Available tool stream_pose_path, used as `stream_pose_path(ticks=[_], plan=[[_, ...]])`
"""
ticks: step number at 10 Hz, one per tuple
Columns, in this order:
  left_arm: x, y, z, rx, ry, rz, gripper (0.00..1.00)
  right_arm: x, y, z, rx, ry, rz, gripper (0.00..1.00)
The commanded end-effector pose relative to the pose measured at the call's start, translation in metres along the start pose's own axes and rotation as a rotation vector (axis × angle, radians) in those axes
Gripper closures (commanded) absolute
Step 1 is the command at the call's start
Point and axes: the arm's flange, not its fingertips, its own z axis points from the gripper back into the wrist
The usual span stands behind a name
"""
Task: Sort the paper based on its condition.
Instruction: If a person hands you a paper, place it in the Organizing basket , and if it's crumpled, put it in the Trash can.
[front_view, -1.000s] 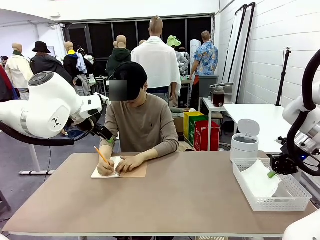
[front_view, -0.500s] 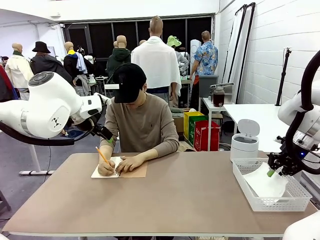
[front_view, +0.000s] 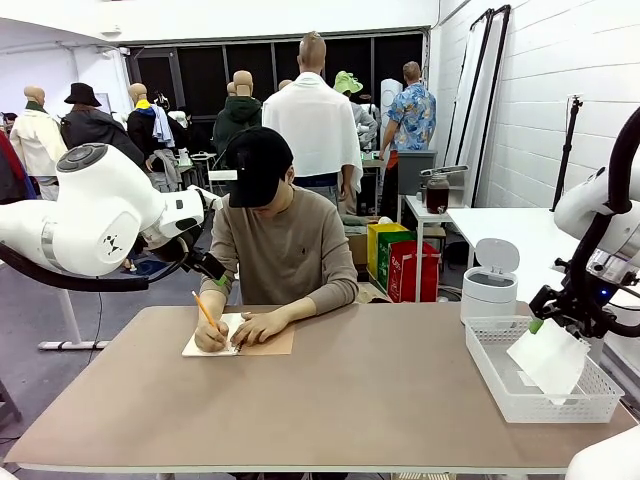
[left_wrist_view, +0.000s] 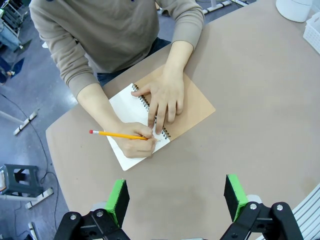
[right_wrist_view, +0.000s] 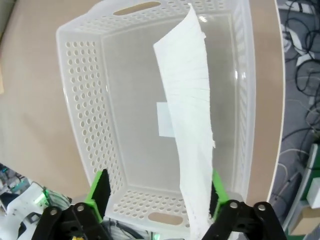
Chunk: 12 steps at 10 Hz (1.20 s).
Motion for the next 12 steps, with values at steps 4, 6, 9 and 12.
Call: stream_pose_path(ticks=[4,6,9,12], plan=[[0.000,0.001,0.000,0.000,0.000,-0.004,0.00,-0.018,0.030,0.015,-0.038,0.003,-0.033,0.00],[0.000,0.001,0.000,0.000,0.000,-0.004,0.00,-0.024,0.041,0.024,-0.001,-0.001,-0.039,0.00],[0.000,0.001,0.000,0.000,0.000,-0.004,0.00,-0.031,0.048,0.035,0.026,-0.014,-0.041,0.00],[0.000,0.001,0.000,0.000,0.000,-0.004,0.00,-0.029,0.051,0.027,0.124,-0.020,-0.020,0.00]])
